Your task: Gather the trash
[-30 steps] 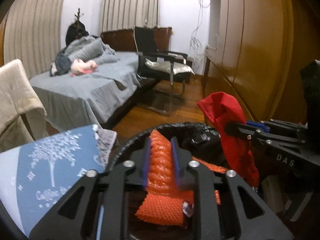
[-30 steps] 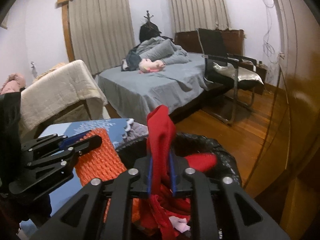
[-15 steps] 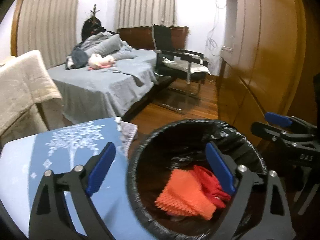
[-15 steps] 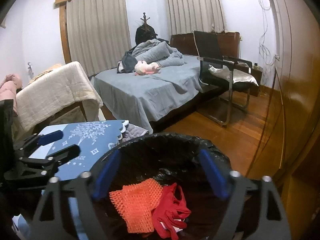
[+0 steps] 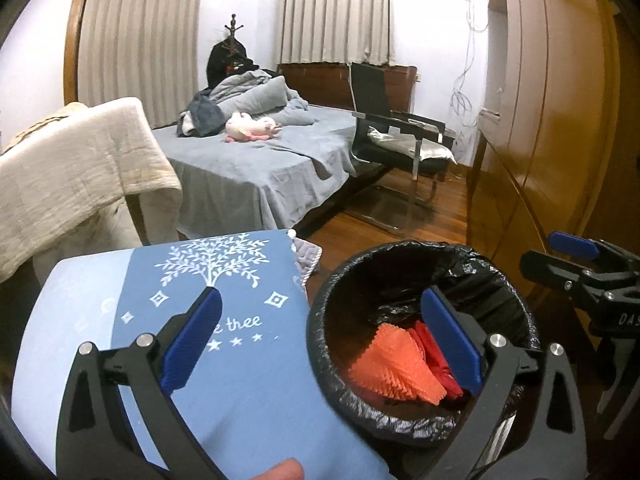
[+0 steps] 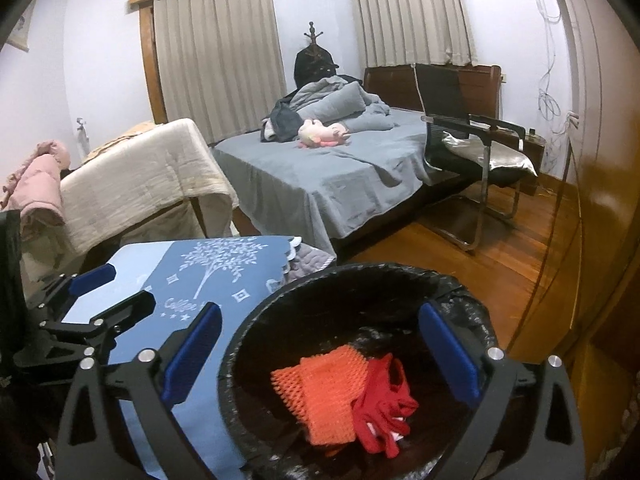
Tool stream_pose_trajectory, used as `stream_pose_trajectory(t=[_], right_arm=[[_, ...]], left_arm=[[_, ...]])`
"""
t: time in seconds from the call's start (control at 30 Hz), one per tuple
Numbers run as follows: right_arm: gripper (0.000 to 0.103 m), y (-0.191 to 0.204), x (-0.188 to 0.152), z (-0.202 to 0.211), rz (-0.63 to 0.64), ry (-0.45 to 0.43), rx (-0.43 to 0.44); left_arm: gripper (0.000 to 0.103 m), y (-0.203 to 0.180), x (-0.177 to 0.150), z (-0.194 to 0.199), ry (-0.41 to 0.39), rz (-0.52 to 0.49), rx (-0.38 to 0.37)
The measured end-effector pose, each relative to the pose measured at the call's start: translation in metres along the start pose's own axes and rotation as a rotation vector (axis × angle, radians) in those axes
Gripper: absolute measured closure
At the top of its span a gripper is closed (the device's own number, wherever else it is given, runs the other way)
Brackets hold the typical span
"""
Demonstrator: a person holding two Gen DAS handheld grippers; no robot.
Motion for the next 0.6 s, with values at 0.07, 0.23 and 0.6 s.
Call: stream_pose_trajectory(t=[0.07,0.23,0.6], right_arm=[[0.006,0.006,-0.001,0.003,0.004,0.003,0.007],[0.006,0.017,-0.003,0.008,0.022,0.005,0.016],[0.006,0.028,-0.004,0.014,0.04,0.0,0.018]], left_arm=[[0.006,0.0,-0.002,0.006,-0.003,0.001,0.01],[0.006,0.002,-0.003,0.02,-0.017,0.011,0.024],[0.006,0.005,-0.001,0.035,-0.031,0.027,0.044]])
Point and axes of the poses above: each gripper's, at about its wrist camera, not at the fingertips, and z roughly against the way its jaws point, y to its left, x to its top, the point moved 9 cm from there along -z, roughly the way its jaws point, and after that the axes turned 3 degrees about y, right-handed, at the moved point
